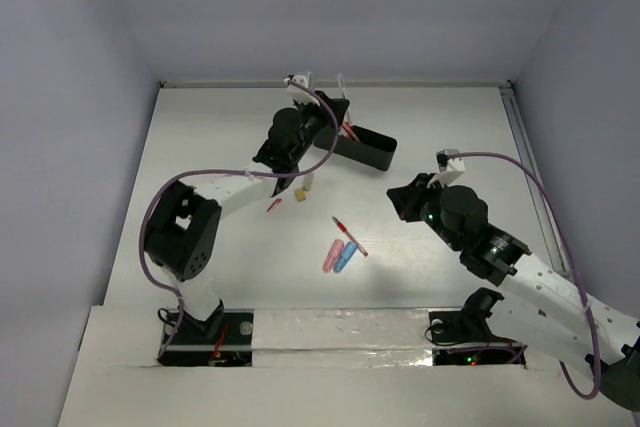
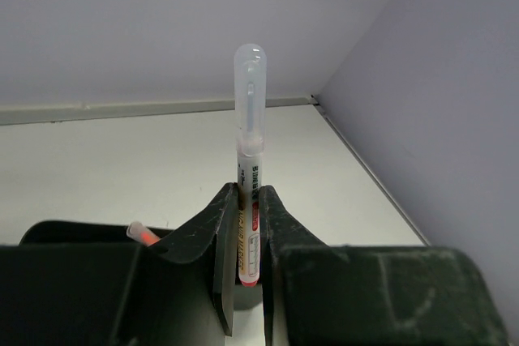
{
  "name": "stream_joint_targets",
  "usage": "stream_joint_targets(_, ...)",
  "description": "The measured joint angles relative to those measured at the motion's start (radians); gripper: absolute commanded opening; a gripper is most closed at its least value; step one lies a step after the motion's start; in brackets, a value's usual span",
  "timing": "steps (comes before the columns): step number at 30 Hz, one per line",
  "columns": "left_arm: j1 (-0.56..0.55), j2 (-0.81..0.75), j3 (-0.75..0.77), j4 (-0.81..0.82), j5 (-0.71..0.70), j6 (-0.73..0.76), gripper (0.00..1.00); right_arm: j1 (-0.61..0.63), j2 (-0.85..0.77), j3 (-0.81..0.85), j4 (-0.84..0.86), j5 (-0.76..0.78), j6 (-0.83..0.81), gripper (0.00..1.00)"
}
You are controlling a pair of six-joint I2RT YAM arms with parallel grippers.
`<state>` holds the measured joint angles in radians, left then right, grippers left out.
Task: Sort the stationery into containers
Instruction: Place the pen in the storage box.
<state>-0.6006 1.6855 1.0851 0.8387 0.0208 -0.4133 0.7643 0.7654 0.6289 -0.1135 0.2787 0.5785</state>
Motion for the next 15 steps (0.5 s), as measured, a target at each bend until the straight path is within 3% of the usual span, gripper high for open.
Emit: stream_joint_targets(15,-0.023,0.321,0.165,0.112,-0.08,0.003,0.0,0.0,0.002,-0.023,0.025,-0.043,-0.006,0.1)
